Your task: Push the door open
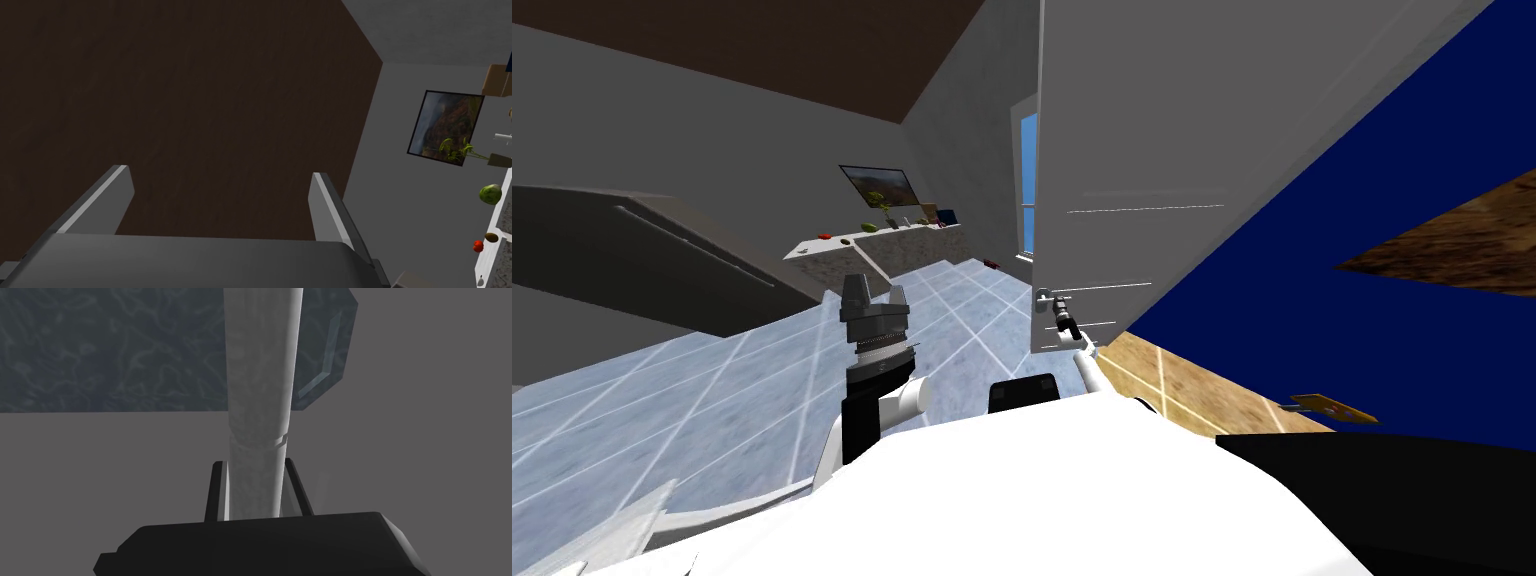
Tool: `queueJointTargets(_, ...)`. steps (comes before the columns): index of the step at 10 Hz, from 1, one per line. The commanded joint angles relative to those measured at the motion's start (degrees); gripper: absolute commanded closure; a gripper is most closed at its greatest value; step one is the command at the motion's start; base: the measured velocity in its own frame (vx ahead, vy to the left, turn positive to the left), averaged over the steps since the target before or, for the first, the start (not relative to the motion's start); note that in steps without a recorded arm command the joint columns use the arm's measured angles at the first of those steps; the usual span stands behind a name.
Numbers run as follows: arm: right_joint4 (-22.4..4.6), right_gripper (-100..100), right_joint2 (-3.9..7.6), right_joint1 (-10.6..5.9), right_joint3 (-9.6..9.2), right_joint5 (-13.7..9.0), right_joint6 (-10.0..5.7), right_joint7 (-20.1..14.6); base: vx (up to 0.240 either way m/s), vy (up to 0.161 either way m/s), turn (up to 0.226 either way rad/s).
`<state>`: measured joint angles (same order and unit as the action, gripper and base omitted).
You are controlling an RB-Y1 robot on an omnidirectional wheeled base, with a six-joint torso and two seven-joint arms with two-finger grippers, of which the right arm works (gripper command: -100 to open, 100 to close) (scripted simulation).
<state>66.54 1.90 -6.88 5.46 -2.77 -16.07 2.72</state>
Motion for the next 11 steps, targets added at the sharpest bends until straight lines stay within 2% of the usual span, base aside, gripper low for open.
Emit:
queueJointTargets(1,-0.4,100,0.58,-0.69,1.29,-0.2,-0.53,0.2,0.165,0.107,-0.075)
queueJointTargets(4,-0.6,100,0.43,-0.89,3.35,-0.5,-0.59,0.6,0.200,0.107,-0.079)
queueJointTargets(8,-0.8,100,-0.76,-1.10,5.54,-0.9,-0.64,1.0,0.163,0.089,-0.069)
queueJointTargets(9,-0.9,100,-0.37,-0.98,5.39,-0.8,-0.65,0.9,0.064,0.035,-0.044)
queueJointTargets(11,-1.0,100,0.55,-1.08,7.05,-1.1,-0.71,1.2,0.150,0.064,-0.067)
